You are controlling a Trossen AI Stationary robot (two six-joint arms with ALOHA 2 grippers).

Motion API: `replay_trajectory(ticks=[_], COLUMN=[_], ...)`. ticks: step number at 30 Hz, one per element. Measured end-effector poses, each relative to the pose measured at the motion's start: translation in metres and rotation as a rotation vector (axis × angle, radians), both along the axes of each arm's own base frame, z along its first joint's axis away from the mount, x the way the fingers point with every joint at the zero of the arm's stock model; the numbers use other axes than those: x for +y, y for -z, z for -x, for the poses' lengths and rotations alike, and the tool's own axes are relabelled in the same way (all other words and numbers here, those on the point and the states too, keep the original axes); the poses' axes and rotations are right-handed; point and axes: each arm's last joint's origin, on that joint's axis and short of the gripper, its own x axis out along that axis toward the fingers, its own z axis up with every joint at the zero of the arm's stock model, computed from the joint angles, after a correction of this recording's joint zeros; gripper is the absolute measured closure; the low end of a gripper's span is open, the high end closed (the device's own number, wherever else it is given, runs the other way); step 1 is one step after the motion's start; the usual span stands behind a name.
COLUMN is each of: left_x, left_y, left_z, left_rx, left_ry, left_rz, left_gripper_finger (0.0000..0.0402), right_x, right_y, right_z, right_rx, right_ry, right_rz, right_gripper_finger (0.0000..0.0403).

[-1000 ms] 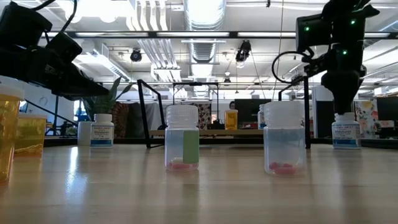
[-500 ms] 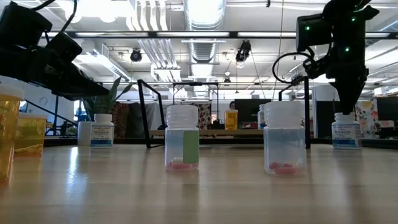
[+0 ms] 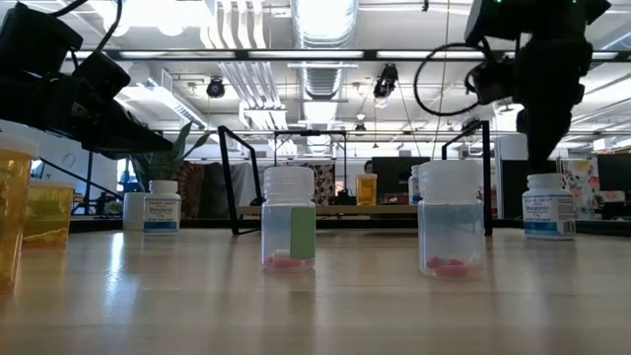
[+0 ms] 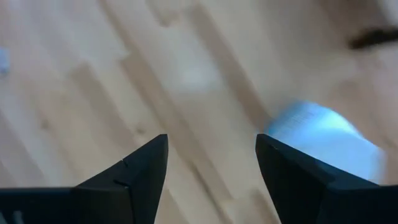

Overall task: Pick and place medicine bottles onto shelf by color
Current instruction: Put the right white medicine bottle on the shelf aligned with the other white medicine bottle

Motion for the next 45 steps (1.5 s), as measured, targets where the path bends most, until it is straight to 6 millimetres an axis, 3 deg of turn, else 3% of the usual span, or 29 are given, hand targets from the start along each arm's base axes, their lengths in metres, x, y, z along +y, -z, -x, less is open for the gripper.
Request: replay_trajectory(ticks=[3, 7, 11, 16, 28, 45], left_x=[0.0, 0.0, 0.0, 0.0, 0.0, 0.0], left_y=[0.0, 0.0, 0.0, 0.0, 0.0, 0.0], left_z=[0.0, 0.0, 0.0, 0.0, 0.0, 0.0], left_rx=[0.0, 0.0, 0.0, 0.0, 0.001, 0.0], left_ry=[0.0, 0.0, 0.0, 0.0, 0.0, 0.0], left_rz=[0.0, 0.0, 0.0, 0.0, 0.0, 0.0], left_gripper_finger=[0.0402, 0.0402, 0.0402, 0.0402, 0.0402, 0.0402], right_x=[0.013, 0.023, 0.025, 0.022, 0.015, -0.008], right_y=[-0.003, -0.019, -0.032, -0.032, -0.012, 0.029], right_z=[-0.008, -0.013, -0.01, -0.005, 0.011, -0.015], right_rx=[-0.047, -0.067, -0.045, 0.005, 0.238, 0.378], right_ry=[-0.028, 0.064, 0.23, 0.347, 0.547, 0.523], right_rz=[0.003, 0.068, 0.125, 0.109, 0.214, 0.275], right_gripper_finger=[0.017, 0.017, 0.017, 0.0168, 0.0089, 0.0143])
